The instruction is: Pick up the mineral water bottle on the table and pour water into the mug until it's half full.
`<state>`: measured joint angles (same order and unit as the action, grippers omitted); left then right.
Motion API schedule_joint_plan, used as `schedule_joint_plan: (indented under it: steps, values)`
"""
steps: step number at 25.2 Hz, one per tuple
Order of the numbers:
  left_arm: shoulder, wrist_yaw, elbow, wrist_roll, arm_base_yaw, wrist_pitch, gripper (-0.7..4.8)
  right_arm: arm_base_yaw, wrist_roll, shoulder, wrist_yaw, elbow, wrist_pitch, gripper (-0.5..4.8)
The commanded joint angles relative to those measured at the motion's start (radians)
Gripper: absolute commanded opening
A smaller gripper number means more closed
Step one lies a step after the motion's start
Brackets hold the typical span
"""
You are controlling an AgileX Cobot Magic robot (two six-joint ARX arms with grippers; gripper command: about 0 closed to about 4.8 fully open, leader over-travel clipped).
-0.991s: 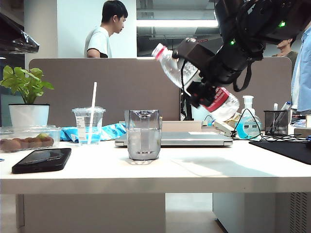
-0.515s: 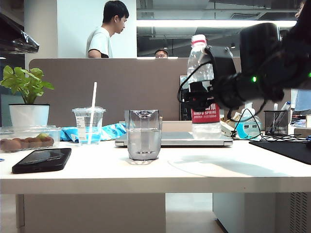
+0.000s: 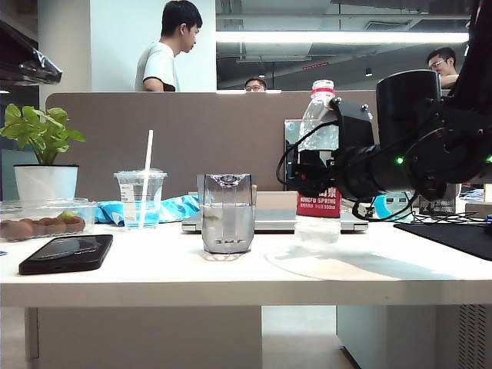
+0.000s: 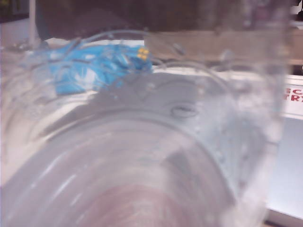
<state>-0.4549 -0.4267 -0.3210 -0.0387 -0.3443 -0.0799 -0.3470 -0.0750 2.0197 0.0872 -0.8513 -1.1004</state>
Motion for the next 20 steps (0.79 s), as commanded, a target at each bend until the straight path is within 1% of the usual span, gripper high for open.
schedule_joint_plan:
  steps: [1, 3, 5, 6, 7, 9, 10, 14, 15, 17, 20]
  values:
    - [0.001, -0.004, -0.003, 0.001, 0.000, 0.006, -0.03, -0.002, -0.004, -0.002, 0.002, 0.002, -0.026, 2.65]
    - [0.001, -0.003, -0.003, 0.001, 0.000, 0.007, -0.03, -0.002, -0.003, -0.002, 0.002, 0.003, -0.026, 2.66]
    - [0.001, -0.004, -0.003, 0.001, 0.000, 0.007, -0.03, -0.002, -0.003, -0.002, 0.011, 0.005, -0.026, 3.14]
    - [0.001, -0.003, -0.003, 0.001, 0.000, 0.007, -0.03, -0.002, -0.003, -0.002, 0.024, 0.006, -0.026, 3.50]
    - [0.001, -0.004, -0.003, 0.001, 0.000, 0.007, -0.03, -0.002, -0.003, -0.002, 0.024, 0.010, -0.026, 3.70]
    - [0.001, -0.004, -0.003, 0.001, 0.000, 0.006, -0.03, -0.002, -0.003, -0.002, 0.024, 0.014, -0.026, 3.78]
    - [0.001, -0.003, -0.003, 0.001, 0.000, 0.007, -0.03, -0.002, -0.003, -0.002, 0.024, 0.017, -0.026, 3.90]
    - [0.001, -0.004, -0.003, 0.001, 0.000, 0.007, -0.03, -0.002, 0.009, -0.002, 0.024, 0.037, -0.029, 4.68]
    - [0.001, -0.004, -0.003, 0.001, 0.000, 0.007, -0.03, -0.002, 0.017, -0.003, 0.024, 0.043, -0.034, 4.79]
    - [0.001, -0.004, -0.003, 0.001, 0.000, 0.007, -0.03, -0.002, 0.031, -0.004, 0.025, 0.054, -0.047, 4.79]
    - [0.001, -0.004, -0.003, 0.001, 0.000, 0.007, -0.03, -0.002, 0.031, -0.004, 0.024, 0.095, -0.140, 4.79]
